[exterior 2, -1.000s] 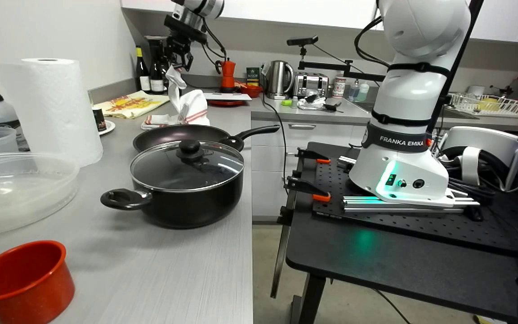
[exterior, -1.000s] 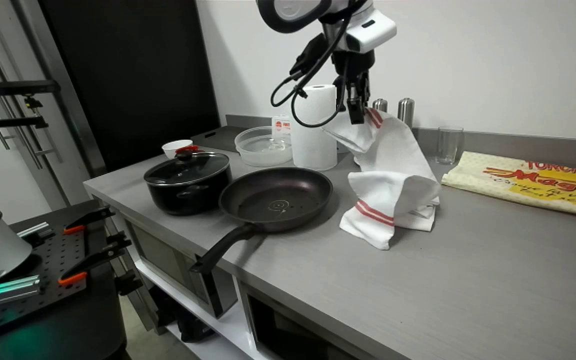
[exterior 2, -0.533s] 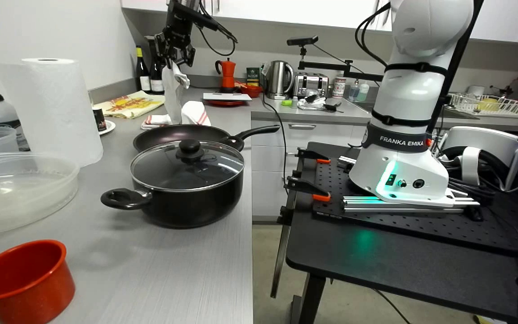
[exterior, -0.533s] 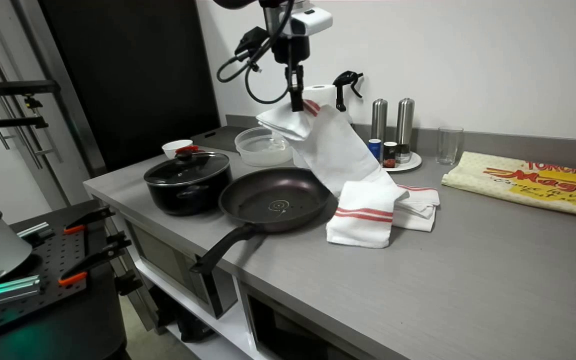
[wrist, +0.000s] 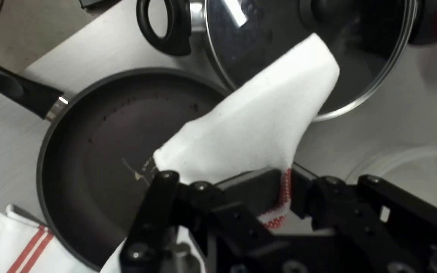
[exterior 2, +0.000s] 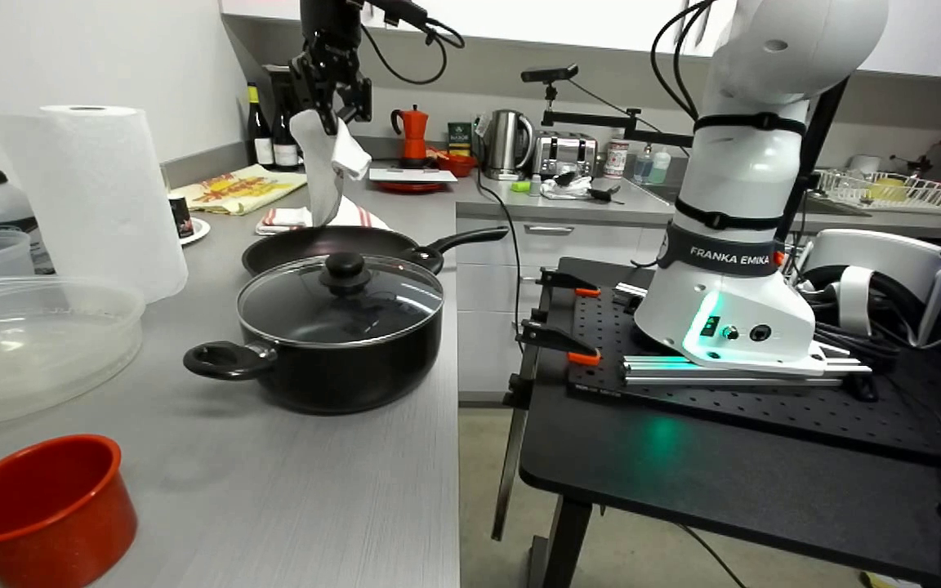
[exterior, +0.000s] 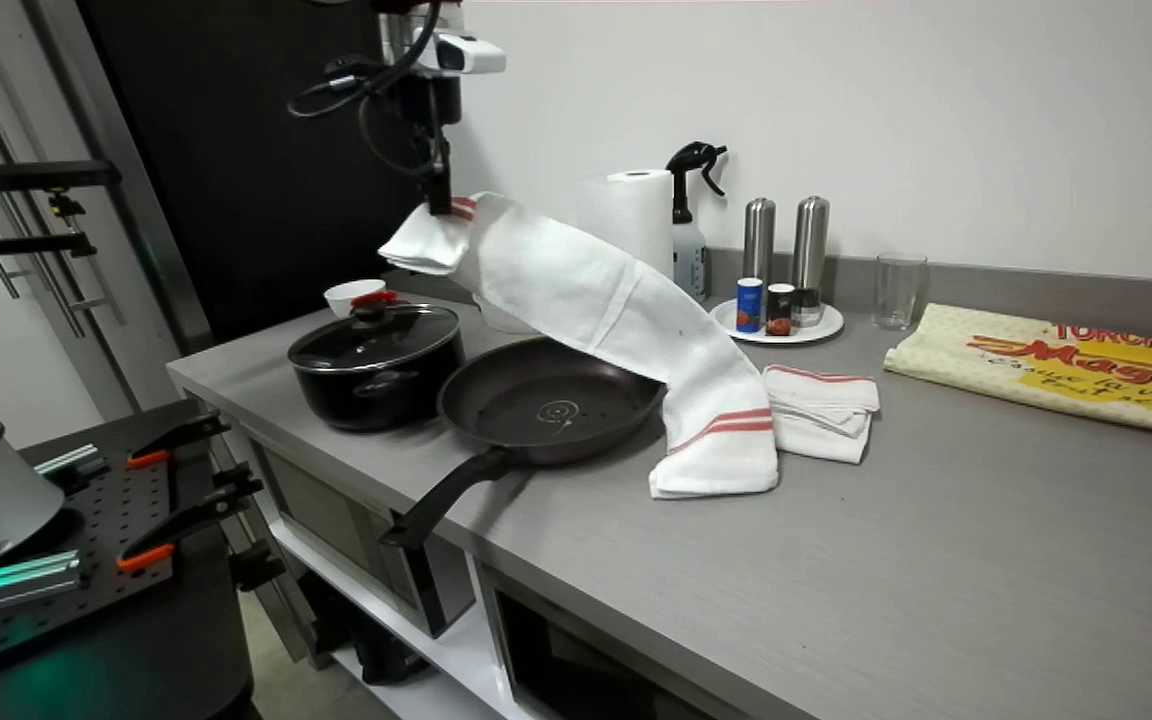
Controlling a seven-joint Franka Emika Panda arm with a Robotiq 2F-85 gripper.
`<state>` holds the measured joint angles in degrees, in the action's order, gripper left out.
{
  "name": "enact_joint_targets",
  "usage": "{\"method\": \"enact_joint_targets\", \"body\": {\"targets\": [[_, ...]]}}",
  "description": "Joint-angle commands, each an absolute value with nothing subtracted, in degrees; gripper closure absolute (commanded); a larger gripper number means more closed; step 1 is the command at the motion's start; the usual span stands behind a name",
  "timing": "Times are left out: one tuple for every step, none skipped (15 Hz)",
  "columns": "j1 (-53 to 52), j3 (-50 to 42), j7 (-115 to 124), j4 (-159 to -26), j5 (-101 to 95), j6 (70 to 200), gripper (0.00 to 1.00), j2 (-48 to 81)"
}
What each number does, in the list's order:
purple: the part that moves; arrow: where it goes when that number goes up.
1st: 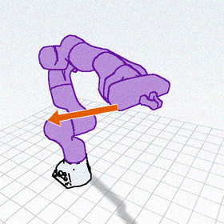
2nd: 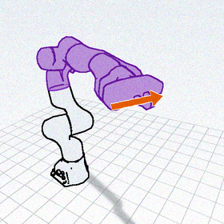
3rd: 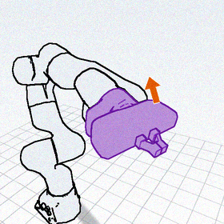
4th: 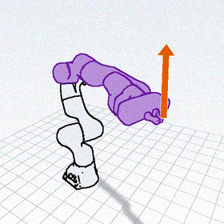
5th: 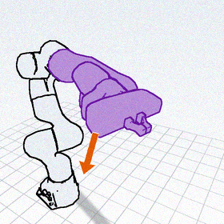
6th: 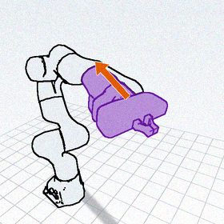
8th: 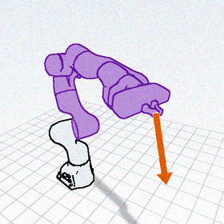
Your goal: Use the towel to wipe the pan
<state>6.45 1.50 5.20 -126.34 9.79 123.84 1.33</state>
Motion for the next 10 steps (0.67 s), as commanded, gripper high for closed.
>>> {"method": "enact_joint_targets", "body": {"targets": [[1.4, 2.9, 3.4, -134.9, 6.2, 118.6, 1.0, -9.4], [0.2, 3.4, 2.5, -135.9, 5.6, 117.0, 1.0, -11.2], [-1.1, 4.1, 1.6, -136.6, 5.3, 115.1, 1.0, -13.1], [-2.3, 4.7, 0.4, -137.3, 5.3, 113.2, 1.0, -15.0], [-3.5, 5.3, -0.7, -137.9, 5.0, 111.9, 1.0, -16.7], [-4.6, 5.9, -1.9, -138.0, 5.0, 110.2, 1.0, -18.1], [-5.7, 6.4, -3.0, -137.8, 5.0, 108.7, 1.0, -19.3], [-6.6, 6.7, -3.9, -137.7, 5.3, 107.6, 1.0, -20.3], [-7.4, 6.9, -4.7, -137.1, 5.5, 106.4, 1.0, -20.9], [-7.8, 6.8, -5.5, -136.2, 5.8, 105.6, 1.0, -21.1]]}}
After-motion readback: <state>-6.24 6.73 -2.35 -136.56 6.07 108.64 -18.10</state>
